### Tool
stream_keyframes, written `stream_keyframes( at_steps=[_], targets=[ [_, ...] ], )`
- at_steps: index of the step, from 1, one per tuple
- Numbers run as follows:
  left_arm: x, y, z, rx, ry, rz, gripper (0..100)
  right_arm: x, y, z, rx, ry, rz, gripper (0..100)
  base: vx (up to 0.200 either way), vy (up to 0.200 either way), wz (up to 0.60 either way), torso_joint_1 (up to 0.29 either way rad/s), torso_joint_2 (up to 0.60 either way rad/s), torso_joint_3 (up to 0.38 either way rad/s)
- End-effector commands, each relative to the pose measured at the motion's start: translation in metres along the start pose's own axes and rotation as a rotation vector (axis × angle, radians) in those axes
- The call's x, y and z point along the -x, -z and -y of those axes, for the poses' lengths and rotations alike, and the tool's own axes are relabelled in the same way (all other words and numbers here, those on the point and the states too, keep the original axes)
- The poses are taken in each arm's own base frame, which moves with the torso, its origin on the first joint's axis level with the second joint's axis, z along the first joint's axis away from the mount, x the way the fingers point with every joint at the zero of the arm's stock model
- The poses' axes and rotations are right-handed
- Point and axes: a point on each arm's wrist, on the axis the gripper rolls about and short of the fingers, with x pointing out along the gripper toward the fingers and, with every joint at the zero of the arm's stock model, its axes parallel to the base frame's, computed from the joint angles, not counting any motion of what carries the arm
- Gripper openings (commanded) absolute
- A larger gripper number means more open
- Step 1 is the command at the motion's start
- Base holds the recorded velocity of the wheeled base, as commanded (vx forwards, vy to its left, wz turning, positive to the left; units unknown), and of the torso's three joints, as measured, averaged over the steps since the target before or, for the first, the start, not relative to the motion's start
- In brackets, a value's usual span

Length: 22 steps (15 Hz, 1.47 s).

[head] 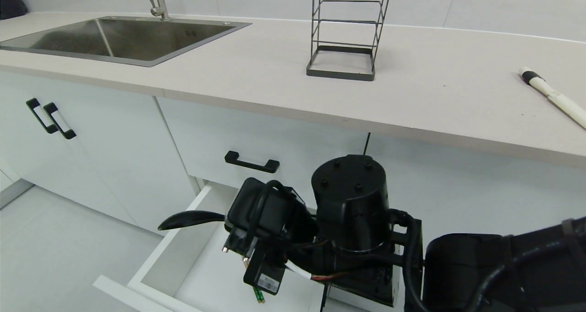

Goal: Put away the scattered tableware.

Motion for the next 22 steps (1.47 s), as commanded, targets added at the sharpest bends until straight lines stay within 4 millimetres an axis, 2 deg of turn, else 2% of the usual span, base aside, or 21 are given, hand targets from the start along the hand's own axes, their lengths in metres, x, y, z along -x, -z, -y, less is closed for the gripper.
stream_keyframes(
  at_steps=[1,4,8,9,10,13,22],
  targets=[
    [0.0,0.0,0.0,0.0,-0.001,-0.001,100,-0.009,-0.017,0.002,0.004,-0.013,-0.017,0,0.0,0.0,0.0,0.0,0.0,0.0],
    [0.0,0.0,0.0,0.0,-0.001,-0.001,100,-0.029,-0.019,0.009,-0.002,-0.008,-0.043,0,0.0,0.0,0.0,0.0,0.0,0.0],
    [0.0,0.0,0.0,0.0,0.001,-0.001,100,-0.058,0.022,0.006,-0.025,-0.028,-0.163,0,0.0,0.0,0.0,0.0,0.0,0.0],
    [0.0,0.0,0.0,0.0,-0.001,-0.001,100,-0.059,0.024,0.005,-0.025,-0.03,-0.167,0,0.0,0.0,0.0,0.0,0.0,0.0],
    [0.0,0.0,0.0,0.0,-0.001,-0.001,100,-0.069,0.039,0.0,-0.023,-0.041,-0.207,0,0.0,0.0,0.0,0.0,0.0,0.0],
    [0.0,0.0,0.0,0.0,-0.001,-0.001,100,-0.077,0.051,-0.006,-0.025,-0.04,-0.239,0,0.0,0.0,0.0,0.0,0.0,0.0],
    [0.0,0.0,0.0,0.0,-0.001,-0.001,100,-0.099,0.069,-0.01,-0.017,-0.021,-0.305,0,0.0,0.0,0.0,0.0,0.0,0.0]
  ],
)
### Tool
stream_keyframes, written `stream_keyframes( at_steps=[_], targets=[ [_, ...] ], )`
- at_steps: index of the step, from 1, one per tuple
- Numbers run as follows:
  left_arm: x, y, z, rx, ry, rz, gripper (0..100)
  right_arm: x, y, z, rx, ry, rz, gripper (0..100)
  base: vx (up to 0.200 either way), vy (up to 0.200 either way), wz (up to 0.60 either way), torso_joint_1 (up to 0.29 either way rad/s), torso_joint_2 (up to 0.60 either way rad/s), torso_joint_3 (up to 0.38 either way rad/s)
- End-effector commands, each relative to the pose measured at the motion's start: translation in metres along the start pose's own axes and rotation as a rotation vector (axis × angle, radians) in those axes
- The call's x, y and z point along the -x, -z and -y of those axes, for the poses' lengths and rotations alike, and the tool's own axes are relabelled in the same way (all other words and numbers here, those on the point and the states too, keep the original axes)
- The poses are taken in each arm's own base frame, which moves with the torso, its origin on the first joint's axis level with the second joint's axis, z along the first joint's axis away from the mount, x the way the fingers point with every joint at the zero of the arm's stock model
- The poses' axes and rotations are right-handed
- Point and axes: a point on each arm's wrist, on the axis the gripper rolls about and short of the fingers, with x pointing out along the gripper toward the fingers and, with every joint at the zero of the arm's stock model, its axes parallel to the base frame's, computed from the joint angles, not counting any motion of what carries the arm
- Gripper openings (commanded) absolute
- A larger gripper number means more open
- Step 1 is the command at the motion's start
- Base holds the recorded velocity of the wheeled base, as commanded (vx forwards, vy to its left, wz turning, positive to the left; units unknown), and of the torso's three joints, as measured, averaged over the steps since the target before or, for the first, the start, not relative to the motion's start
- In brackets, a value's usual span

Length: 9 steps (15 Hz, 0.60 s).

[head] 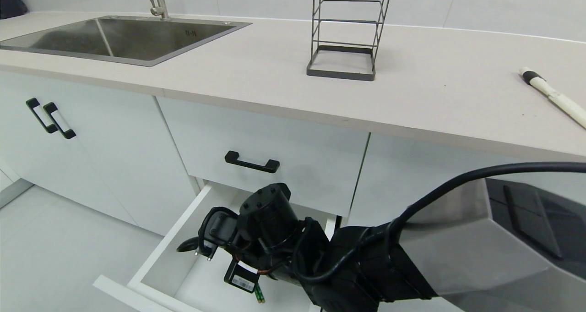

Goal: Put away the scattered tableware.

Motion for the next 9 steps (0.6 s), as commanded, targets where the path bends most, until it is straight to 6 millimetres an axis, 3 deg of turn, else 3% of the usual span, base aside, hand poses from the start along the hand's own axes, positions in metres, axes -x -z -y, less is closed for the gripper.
stream_keyframes(
  at_steps=[1,9],
  targets=[
    [0.0,0.0,0.0,0.0,0.0,-0.002,100,-0.01,0.006,-0.001,0.0,-0.003,-0.015,0,0.0,0.0,0.0,0.0,0.0,0.0],
    [0.0,0.0,0.0,0.0,0.0,-0.002,100,-0.027,0.027,0.002,-0.01,-0.005,-0.069,0,0.0,0.0,0.0,0.0,0.0,0.0]
  ],
)
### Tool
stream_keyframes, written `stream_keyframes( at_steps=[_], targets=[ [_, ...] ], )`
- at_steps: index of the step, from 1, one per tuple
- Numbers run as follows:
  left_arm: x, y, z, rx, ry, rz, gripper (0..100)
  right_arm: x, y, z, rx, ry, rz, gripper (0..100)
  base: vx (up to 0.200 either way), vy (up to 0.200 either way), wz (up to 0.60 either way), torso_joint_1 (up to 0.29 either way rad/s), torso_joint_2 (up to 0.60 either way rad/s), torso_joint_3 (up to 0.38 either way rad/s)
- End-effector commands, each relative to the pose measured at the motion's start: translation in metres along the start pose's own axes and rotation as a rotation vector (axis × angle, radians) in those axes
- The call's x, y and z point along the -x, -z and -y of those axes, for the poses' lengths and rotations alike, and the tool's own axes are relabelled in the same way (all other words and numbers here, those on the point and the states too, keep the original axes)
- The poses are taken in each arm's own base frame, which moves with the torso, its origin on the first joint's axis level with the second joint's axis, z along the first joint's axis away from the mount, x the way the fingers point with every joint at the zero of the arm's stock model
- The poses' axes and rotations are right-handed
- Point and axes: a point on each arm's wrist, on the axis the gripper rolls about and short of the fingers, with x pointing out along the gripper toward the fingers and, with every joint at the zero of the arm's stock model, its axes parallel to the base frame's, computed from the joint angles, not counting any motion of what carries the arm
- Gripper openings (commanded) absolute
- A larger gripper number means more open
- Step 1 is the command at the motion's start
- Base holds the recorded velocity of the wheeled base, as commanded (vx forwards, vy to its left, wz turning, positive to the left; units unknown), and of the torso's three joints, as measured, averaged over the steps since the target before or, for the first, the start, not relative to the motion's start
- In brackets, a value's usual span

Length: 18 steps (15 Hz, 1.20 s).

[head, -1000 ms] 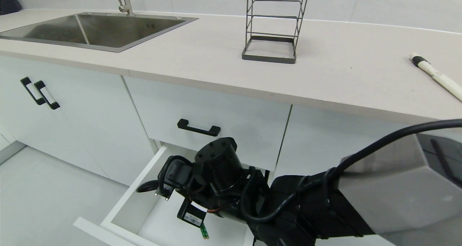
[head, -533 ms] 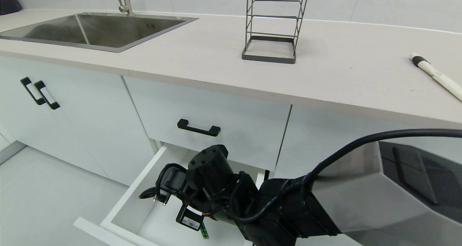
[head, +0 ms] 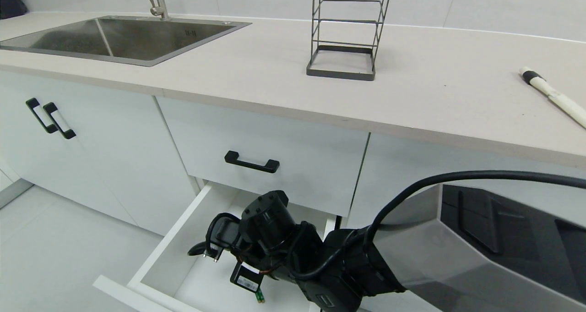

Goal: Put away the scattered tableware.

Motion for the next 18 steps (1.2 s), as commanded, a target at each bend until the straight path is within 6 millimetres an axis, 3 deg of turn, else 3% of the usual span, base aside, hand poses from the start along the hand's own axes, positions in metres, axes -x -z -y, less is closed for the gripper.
stream_keyframes(
  at_steps=[1,9,10,18],
  targets=[
    [0.0,0.0,0.0,0.0,0.0,-0.001,100,-0.006,0.005,0.002,-0.005,0.002,-0.01,0,0.0,0.0,0.0,0.0,0.0,0.0],
    [0.0,0.0,0.0,0.0,0.0,-0.001,100,-0.022,0.014,0.009,-0.017,0.013,-0.033,0,0.0,0.0,0.0,0.0,0.0,0.0],
    [0.0,0.0,0.0,0.0,0.0,-0.001,100,-0.031,0.024,0.015,-0.027,0.023,-0.051,0,0.0,0.0,0.0,0.0,0.0,0.0],
    [0.0,0.0,0.0,0.0,0.0,-0.001,100,-0.047,0.029,0.01,-0.02,0.011,-0.069,0,0.0,0.0,0.0,0.0,0.0,0.0]
  ],
)
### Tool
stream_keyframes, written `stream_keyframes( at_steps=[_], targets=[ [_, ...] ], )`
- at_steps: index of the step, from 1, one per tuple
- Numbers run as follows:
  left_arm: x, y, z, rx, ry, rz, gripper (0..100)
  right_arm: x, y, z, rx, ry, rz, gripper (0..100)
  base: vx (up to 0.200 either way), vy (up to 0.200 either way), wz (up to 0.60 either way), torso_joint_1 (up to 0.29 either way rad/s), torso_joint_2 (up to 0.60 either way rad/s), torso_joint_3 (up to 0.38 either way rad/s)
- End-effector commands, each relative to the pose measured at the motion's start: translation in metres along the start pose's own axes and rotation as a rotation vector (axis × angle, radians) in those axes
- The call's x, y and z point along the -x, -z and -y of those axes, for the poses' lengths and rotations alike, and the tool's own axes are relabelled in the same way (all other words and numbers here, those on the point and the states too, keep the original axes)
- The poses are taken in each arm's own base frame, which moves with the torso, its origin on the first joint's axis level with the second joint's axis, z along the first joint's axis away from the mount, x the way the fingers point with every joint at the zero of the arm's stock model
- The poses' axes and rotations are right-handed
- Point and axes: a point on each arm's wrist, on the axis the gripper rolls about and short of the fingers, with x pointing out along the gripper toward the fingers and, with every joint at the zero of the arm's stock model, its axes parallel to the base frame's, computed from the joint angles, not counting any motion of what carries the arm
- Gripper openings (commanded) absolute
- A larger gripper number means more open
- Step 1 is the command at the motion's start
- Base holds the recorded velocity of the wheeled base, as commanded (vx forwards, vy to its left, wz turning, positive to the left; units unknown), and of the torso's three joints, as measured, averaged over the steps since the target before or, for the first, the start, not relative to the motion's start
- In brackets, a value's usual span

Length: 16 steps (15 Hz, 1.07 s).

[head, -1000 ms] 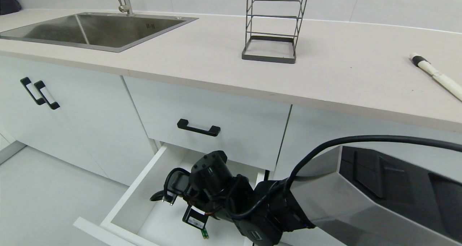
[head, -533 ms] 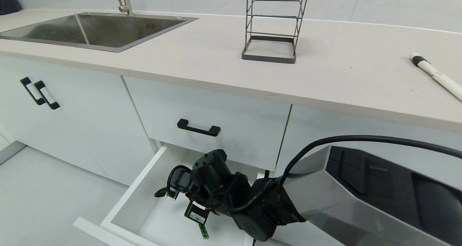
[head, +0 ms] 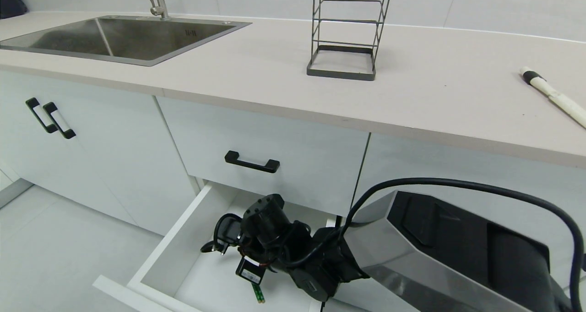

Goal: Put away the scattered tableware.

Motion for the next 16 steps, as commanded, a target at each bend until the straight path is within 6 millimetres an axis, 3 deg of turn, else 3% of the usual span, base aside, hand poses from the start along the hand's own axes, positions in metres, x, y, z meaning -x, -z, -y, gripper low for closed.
stream_keyframes(
  at_steps=[1,5,16],
  targets=[
    [0.0,0.0,0.0,0.0,-0.001,-0.001,100,-0.007,0.005,-0.003,0.001,-0.005,-0.012,0,0.0,0.0,0.0,0.0,0.0,0.0],
    [0.0,0.0,0.0,0.0,-0.001,-0.001,100,-0.015,0.014,-0.007,0.006,-0.015,-0.033,0,0.0,0.0,0.0,0.0,0.0,0.0],
    [0.0,0.0,0.0,0.0,0.0,-0.001,100,-0.019,0.012,-0.007,0.006,-0.017,-0.042,0,0.0,0.0,0.0,0.0,0.0,0.0]
  ],
)
